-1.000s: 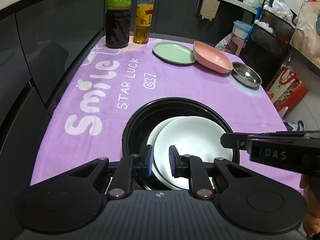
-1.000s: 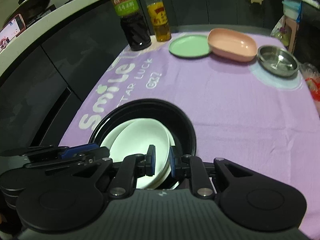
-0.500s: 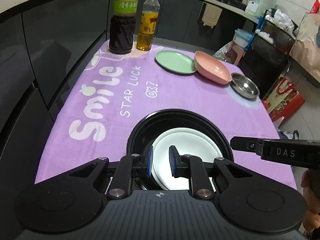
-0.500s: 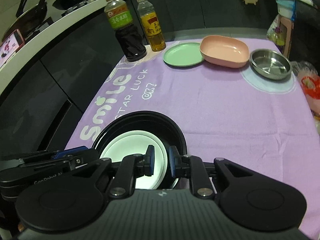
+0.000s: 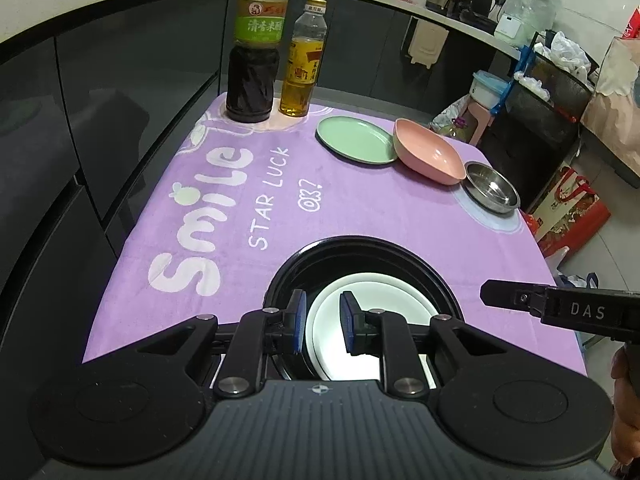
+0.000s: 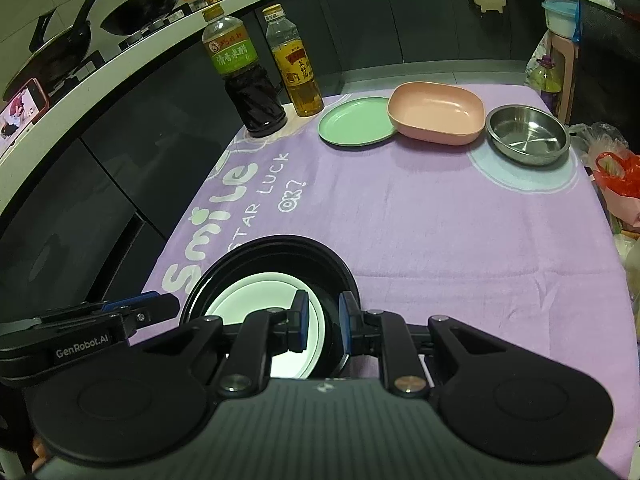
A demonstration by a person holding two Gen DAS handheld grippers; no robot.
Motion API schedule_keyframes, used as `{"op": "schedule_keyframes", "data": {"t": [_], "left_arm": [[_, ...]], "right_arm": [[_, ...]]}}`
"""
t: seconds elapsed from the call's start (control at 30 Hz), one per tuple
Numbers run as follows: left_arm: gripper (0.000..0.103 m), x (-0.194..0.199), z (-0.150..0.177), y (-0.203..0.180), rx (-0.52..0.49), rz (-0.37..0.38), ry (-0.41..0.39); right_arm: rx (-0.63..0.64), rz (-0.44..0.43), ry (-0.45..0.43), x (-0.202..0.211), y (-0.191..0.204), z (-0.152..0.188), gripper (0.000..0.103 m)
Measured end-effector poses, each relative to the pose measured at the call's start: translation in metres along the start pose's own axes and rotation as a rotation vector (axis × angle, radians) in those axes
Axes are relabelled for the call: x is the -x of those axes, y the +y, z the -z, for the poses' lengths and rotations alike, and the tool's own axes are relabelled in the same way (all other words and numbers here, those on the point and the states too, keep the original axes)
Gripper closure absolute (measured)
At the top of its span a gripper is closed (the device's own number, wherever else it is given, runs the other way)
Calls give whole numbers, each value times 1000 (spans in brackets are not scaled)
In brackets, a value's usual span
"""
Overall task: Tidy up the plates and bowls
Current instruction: 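Open both grippers to release the small white bowl, then move both grippers toward the green plate beside the pink dish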
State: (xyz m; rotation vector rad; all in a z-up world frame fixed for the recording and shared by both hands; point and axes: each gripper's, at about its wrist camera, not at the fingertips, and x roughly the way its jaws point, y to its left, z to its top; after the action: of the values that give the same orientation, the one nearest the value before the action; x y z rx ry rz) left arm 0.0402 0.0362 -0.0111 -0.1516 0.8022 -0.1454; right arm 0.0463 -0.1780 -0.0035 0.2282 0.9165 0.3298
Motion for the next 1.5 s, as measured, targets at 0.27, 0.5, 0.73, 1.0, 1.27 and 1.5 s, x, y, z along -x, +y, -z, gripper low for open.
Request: {"op": "schedule_keyframes", "data": {"t": [0.27, 0.5, 0.73, 1.0, 1.27, 1.5], "left_arm": [[86, -10, -17, 0, -22, -29, -2], [84, -32, -45, 2, -42, -27, -30], [83, -72, -78, 10, -32, -26, -30], [83, -122, -111, 23, 19, -29, -7], [83, -180, -150, 22, 2, -65, -32], [83, -237, -176, 17, 16, -45, 14]], "right_arm": [[3, 10, 0, -5, -2, -6, 103], [-49, 28, -3, -14, -17, -25, 103], [-106, 39, 8, -41, -36, -50, 103], [-122, 38, 38, -83, -49, -78, 103], [-114, 40, 73, -125, -52, -107, 99], [-92, 46, 65, -150, -55, -131, 93]]}}
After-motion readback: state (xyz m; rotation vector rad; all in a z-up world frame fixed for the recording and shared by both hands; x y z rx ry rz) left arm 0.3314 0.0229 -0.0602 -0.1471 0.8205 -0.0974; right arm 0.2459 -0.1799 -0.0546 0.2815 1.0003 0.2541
